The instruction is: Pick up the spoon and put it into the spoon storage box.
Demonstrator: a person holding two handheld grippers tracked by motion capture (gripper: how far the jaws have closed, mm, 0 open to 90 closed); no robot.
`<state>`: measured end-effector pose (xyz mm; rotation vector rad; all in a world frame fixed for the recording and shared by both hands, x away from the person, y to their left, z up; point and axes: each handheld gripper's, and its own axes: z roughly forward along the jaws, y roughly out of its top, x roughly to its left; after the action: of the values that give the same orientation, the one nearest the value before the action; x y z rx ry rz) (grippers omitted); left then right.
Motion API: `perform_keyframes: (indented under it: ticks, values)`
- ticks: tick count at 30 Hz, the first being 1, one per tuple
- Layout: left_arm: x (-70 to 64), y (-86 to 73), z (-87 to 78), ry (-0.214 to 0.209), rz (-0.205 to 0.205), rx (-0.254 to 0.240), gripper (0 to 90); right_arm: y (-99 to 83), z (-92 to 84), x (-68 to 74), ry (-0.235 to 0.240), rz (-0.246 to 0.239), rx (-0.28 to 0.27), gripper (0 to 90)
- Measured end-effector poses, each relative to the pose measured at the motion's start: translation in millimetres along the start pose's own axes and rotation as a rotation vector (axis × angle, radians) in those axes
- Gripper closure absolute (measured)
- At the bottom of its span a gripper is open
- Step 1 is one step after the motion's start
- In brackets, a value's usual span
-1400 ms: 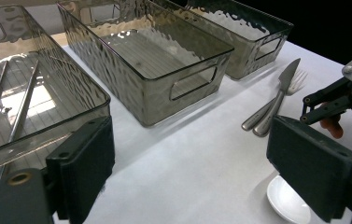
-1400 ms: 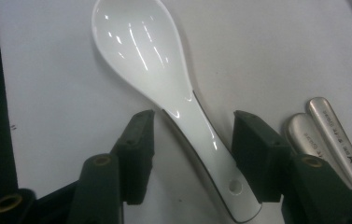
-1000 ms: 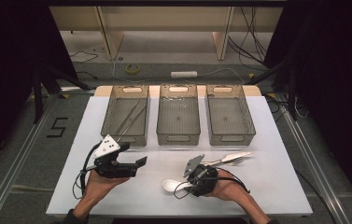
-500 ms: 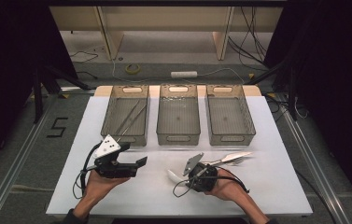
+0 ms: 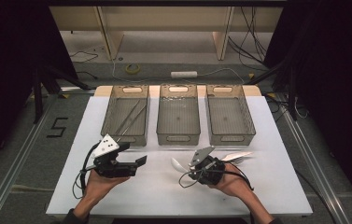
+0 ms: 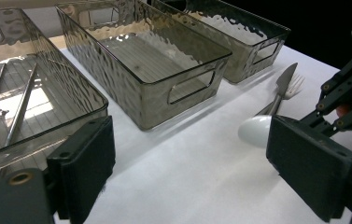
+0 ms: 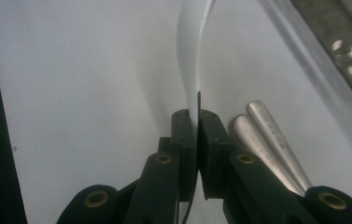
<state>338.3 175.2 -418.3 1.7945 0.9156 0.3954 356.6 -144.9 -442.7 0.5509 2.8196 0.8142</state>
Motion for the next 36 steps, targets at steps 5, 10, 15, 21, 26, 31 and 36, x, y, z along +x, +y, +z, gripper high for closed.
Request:
perform_keyframes:
  ticks: [5, 10, 15, 21, 26, 31, 36]
  values:
    - [0.3, 0.2, 0.2, 0.005, 0.0, -0.005, 15.0, 3.1, -11.4, -9.3, -0.027, 0.024, -0.044, 86.5]
    - [0.1, 0.5, 0.6, 0.006, 0.002, -0.009, 15.0, 10.9, -18.7, -21.8, -0.046, 0.064, -0.094, 86.4]
    - [0.4, 0.7, 1.2, 0.004, 0.003, -0.011, 15.0, 18.2, -25.3, -32.3, -0.067, 0.093, -0.128, 86.5]
    - [-0.1, 1.5, 2.1, 0.003, 0.003, -0.014, 15.0, 28.4, -32.0, -43.8, -0.092, 0.128, -0.163, 86.4]
    - [-0.3, 1.8, 3.1, 0.001, 0.005, -0.016, 15.0, 39.8, -36.2, -55.9, -0.099, 0.166, -0.185, 86.4]
    - [-0.2, 2.1, 3.2, 0.003, 0.006, -0.018, 15.0, 55.0, -36.0, -68.7, -0.096, 0.21, -0.215, 86.4]
    - [-0.4, 2.2, 2.4, 0.003, 0.006, -0.021, 15.0, 71.1, -29.1, -80.2, -0.132, 0.237, -0.204, 86.4]
